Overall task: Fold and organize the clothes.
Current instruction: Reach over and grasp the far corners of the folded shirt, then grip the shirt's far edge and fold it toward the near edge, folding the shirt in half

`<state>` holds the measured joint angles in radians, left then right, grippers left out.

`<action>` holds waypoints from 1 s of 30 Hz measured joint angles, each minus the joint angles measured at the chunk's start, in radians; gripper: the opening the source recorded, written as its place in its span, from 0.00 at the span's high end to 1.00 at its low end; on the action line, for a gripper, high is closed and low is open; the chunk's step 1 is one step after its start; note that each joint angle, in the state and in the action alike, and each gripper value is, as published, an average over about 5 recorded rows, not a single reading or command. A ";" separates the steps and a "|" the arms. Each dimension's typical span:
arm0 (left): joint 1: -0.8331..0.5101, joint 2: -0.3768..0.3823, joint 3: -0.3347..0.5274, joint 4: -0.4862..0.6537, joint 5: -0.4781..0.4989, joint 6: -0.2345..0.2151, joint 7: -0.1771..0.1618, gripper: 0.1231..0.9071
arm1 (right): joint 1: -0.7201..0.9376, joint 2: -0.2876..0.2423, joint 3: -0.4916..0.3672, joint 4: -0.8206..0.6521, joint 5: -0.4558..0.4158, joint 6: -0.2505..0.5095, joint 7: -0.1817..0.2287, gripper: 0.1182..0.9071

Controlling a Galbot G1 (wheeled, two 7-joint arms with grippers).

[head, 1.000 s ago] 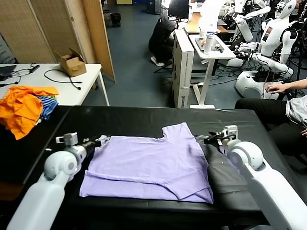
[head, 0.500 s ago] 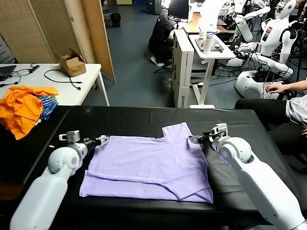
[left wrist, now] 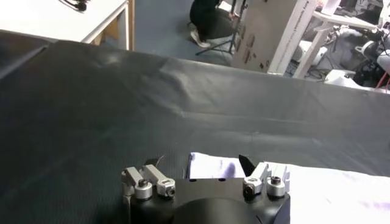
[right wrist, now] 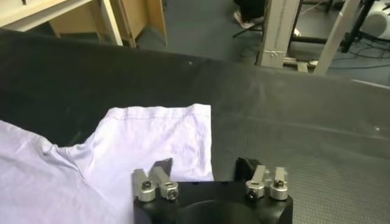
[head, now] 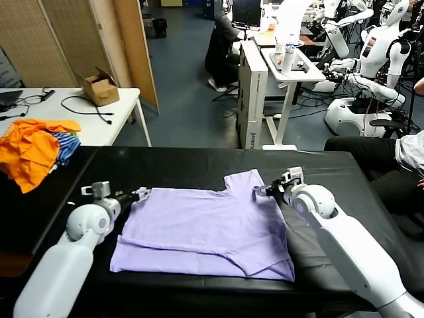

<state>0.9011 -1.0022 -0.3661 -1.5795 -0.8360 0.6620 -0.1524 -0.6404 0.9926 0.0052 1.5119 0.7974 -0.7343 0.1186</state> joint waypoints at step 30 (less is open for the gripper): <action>0.080 0.042 -0.051 -0.122 -0.044 -0.018 -0.004 0.97 | -0.125 -0.070 0.139 0.193 0.006 0.019 -0.011 0.97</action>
<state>0.9812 -0.9600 -0.4175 -1.7016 -0.8801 0.6445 -0.1567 -0.7649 0.9230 0.1445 1.7047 0.8039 -0.7152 0.1075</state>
